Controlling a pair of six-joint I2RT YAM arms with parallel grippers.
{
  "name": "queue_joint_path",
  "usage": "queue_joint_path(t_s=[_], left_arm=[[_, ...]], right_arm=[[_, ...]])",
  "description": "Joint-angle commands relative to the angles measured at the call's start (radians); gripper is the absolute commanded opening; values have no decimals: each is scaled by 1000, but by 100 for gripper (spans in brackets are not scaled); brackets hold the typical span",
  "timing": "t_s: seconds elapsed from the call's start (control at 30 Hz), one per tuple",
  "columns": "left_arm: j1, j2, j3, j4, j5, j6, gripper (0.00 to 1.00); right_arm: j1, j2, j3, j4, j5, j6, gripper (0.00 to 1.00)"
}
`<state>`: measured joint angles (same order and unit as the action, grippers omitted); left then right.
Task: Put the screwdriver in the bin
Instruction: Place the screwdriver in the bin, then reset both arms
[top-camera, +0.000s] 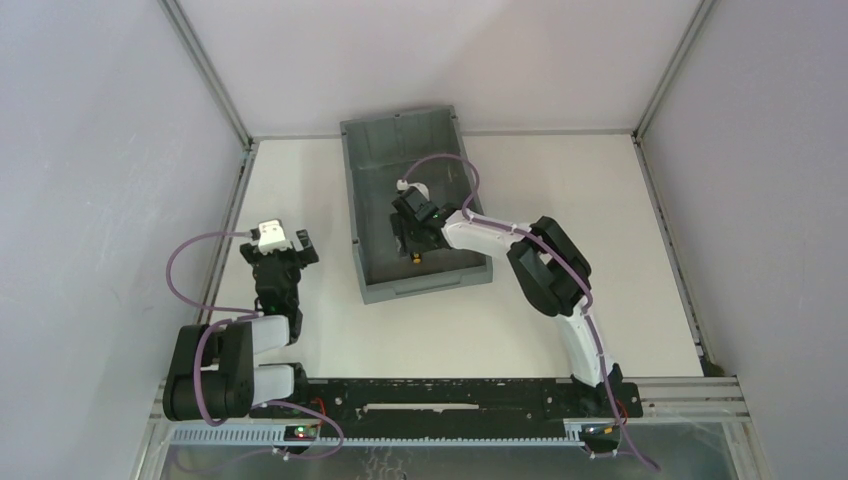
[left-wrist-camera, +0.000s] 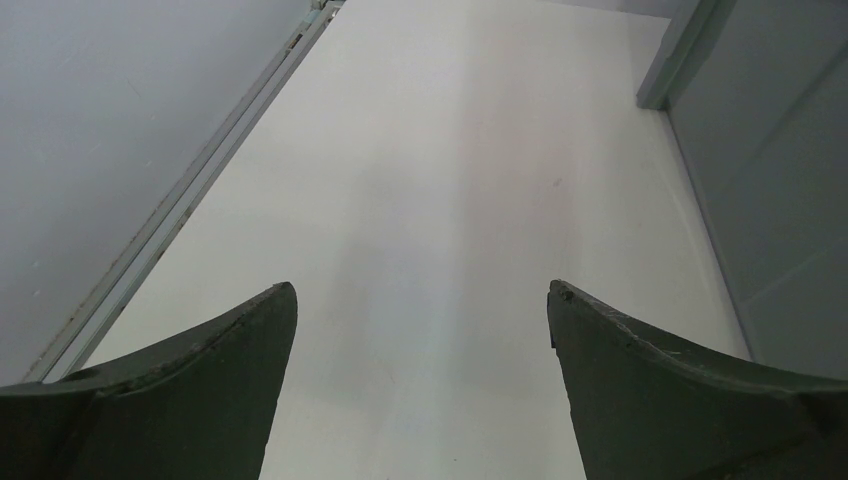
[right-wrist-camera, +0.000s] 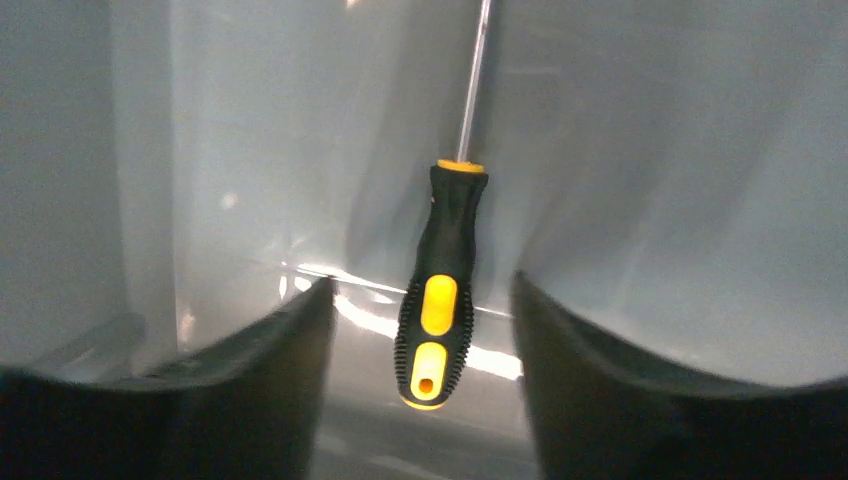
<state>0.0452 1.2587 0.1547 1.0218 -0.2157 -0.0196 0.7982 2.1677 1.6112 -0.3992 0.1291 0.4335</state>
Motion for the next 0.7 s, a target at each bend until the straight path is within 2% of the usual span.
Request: queue_joint_path(t_s=[0.0,0.07,0.33,0.67], left_arm=[[-4,-3,42,20,-14,-5,100],[-4,-2,42,19,-14,-6,100],[-5,-3,42,21,-13,-5,100],[-4,-3,42,20,-15,-5,100]], right_arm=[[4,-7,30,-8,24,4,95],[14,-28,23,-5,51,-6,100],[32,-98,40,-43,102,-6,100],[83,-206,166,-202,223,-28,100]])
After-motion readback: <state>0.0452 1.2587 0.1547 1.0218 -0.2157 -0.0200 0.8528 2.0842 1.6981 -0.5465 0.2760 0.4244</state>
